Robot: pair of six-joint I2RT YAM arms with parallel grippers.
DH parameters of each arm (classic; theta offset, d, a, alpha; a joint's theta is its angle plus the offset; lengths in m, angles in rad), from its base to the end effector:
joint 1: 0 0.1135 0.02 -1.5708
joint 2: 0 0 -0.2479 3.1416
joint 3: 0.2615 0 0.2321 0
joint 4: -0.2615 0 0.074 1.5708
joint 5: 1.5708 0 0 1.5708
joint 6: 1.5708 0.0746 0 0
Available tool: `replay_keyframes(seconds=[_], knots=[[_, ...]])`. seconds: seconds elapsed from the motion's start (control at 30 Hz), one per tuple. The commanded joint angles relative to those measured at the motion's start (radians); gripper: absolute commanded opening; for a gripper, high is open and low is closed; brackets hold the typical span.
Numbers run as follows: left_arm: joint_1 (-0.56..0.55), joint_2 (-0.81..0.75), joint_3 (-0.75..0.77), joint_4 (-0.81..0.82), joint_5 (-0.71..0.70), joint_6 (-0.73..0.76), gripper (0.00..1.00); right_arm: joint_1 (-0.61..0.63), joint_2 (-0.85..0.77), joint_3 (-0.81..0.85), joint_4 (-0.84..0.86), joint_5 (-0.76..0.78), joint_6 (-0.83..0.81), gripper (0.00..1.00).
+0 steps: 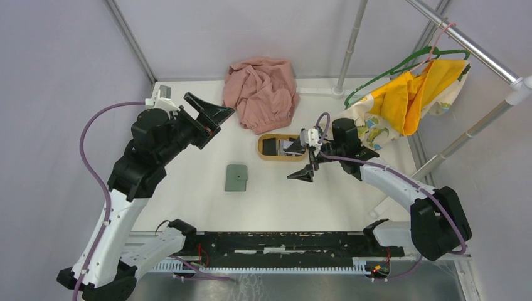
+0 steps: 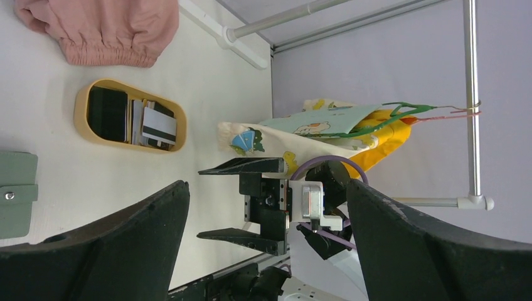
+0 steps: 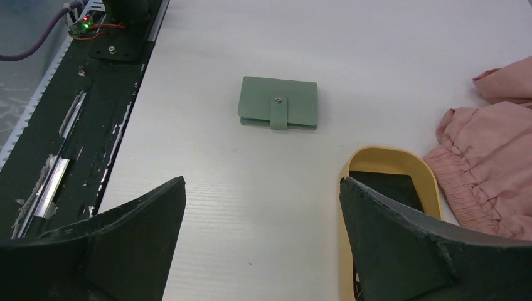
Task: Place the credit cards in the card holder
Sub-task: Move the card holder to the center of the board.
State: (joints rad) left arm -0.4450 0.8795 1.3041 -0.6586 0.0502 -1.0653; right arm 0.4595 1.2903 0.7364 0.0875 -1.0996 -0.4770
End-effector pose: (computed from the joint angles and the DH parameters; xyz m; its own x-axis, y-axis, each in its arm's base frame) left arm 0.1663 -0.0834 0.4171 -0.5160 -0.7220 -0.4609 0.0464 0.5137 -0.8567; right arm 0.2125 0.1793 0.2363 0.0619 -0.2019 -0.9774 -0.9976 -0.0437 -0.0541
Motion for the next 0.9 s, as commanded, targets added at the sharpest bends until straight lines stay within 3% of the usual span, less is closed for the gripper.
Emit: replay_keyframes(seconds=[0.0,0.27,0.4,0.57,0.67,0.87], knots=[[-0.004,0.006,0.046,0.001,-0.018,0.002,1.00,-0.015,0.009,0.046,0.009,-0.031,-0.011,0.98],[-0.003,0.006,0.014,0.026,0.000,0.053,1.00,-0.015,0.000,0.026,0.064,-0.043,0.035,0.98],[-0.003,-0.023,-0.183,0.090,-0.028,0.265,1.00,-0.014,-0.012,0.003,0.105,-0.041,0.054,0.98],[-0.003,-0.111,-0.542,0.300,-0.016,0.528,1.00,0.001,-0.024,-0.057,0.181,-0.029,0.050,0.98],[-0.001,-0.174,-0.734,0.451,-0.069,0.524,0.98,0.029,-0.028,-0.078,0.174,-0.001,-0.012,0.98],[0.000,-0.123,-0.927,0.633,-0.148,0.475,0.87,0.072,-0.032,-0.108,0.145,0.010,-0.129,0.98]])
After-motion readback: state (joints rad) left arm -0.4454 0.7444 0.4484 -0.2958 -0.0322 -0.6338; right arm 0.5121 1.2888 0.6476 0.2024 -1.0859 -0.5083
